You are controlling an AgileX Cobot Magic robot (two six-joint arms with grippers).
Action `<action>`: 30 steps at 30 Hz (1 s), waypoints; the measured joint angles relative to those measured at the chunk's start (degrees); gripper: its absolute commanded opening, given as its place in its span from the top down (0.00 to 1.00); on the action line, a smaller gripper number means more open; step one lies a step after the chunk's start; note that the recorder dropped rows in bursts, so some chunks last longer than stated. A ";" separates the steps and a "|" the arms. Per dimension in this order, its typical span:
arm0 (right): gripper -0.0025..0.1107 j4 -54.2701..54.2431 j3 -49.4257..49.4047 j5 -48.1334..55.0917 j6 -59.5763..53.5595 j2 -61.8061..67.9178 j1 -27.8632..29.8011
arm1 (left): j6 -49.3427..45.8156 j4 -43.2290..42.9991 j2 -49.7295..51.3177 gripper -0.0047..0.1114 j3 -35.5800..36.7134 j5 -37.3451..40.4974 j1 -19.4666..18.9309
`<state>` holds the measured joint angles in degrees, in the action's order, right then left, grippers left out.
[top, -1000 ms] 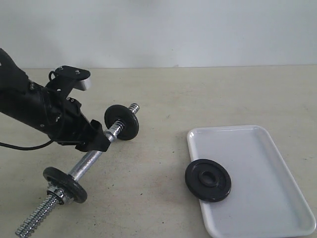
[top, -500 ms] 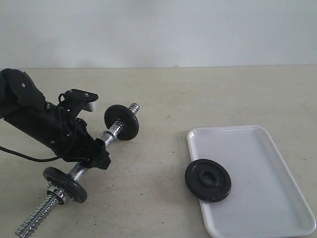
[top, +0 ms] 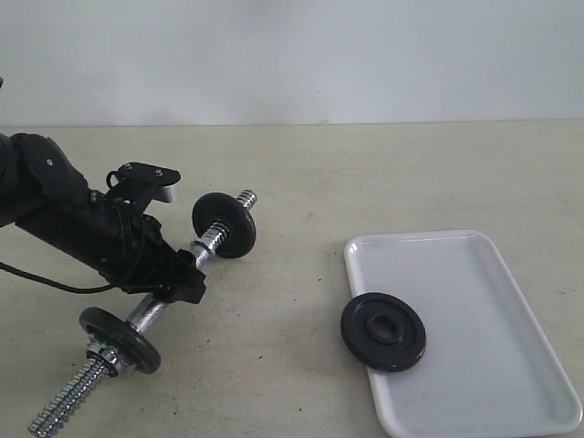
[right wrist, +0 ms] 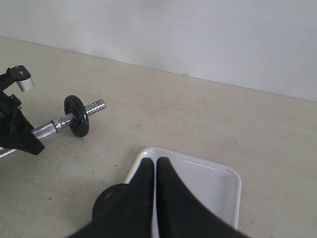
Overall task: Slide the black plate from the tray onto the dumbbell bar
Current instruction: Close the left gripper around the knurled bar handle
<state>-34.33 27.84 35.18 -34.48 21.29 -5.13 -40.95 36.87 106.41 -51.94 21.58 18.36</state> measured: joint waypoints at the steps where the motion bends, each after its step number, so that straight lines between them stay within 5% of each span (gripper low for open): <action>1: 0.98 0.00 0.00 0.00 -0.16 0.00 0.00 | 0.00 0.14 0.00 0.46 0.00 -0.13 0.00; 30: 0.98 0.00 0.00 -0.43 -0.84 0.00 0.00 | -0.48 1.61 2.83 0.49 -0.02 -3.50 0.00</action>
<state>-34.33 27.84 34.74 -35.32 21.29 -5.13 -41.43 38.47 109.23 -51.96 18.08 18.36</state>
